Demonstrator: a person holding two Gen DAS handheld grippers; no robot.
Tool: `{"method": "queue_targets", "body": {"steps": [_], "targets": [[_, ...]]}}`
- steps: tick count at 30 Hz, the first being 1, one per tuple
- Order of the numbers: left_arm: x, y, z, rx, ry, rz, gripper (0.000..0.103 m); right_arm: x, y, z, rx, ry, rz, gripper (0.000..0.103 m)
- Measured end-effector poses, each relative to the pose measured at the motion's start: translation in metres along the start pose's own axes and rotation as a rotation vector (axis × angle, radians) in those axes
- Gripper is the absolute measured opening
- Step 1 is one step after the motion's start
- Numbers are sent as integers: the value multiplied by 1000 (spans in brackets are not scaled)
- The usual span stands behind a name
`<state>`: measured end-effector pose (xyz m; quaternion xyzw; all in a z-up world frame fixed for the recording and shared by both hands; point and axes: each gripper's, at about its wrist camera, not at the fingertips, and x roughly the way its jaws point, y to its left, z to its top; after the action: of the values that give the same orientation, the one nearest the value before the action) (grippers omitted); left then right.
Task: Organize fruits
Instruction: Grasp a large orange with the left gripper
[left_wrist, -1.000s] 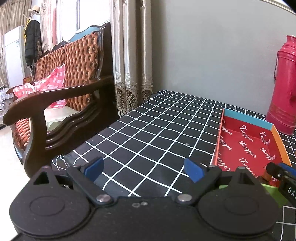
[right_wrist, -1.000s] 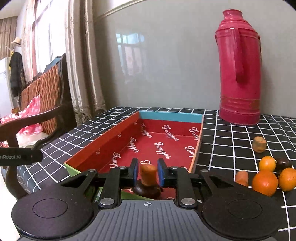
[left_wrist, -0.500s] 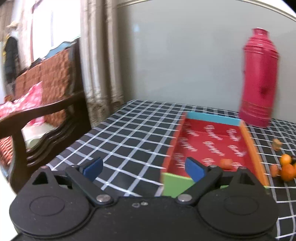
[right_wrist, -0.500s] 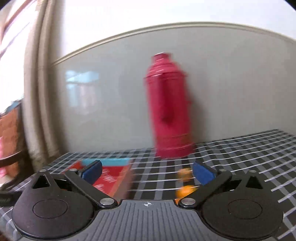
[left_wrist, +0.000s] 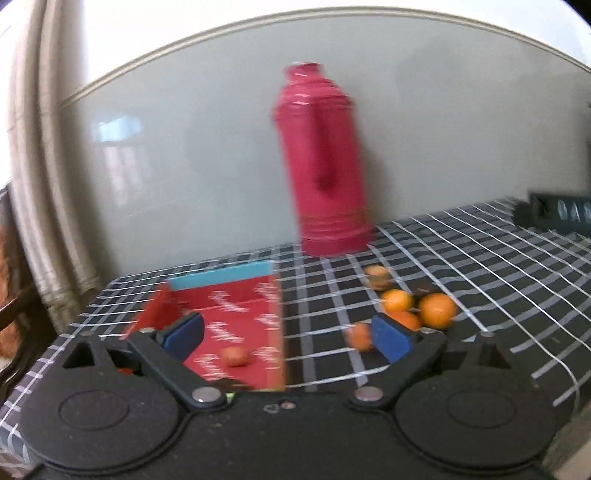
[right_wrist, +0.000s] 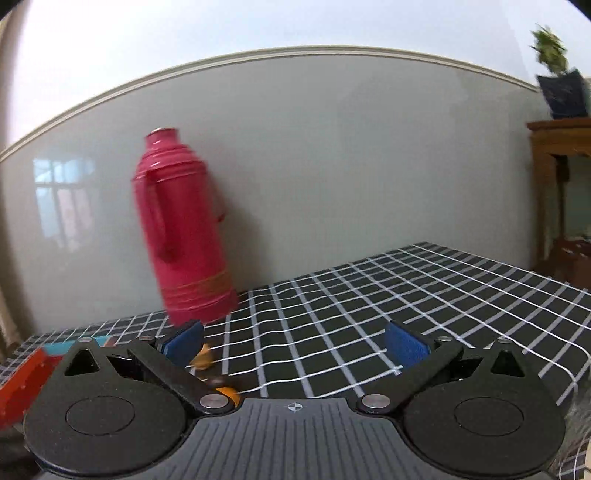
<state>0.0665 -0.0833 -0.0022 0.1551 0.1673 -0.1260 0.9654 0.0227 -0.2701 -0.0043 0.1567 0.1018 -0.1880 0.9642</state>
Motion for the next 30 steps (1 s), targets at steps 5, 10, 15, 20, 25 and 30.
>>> {"method": "queue_targets", "body": {"steps": [5, 10, 15, 20, 25, 30], "targets": [[21, -36, -1, 34, 33, -77, 82, -4, -27, 5, 52, 15, -14, 103], [40, -61, -1, 58, 54, -101, 80, -10, -41, 6, 49, 10, -40, 103], [59, -69, -4, 62, 99, -113, 76, -11, -53, 8, 68, 6, -56, 103], [77, -73, -4, 48, 145, -120, 70, -11, -59, 9, 80, 6, -62, 103], [89, -80, -5, 57, 176, -127, 65, -10, -60, 9, 75, 11, -64, 103], [92, -90, -8, 89, 167, -127, 54, -10, -63, 9, 67, 12, -71, 103]]}}
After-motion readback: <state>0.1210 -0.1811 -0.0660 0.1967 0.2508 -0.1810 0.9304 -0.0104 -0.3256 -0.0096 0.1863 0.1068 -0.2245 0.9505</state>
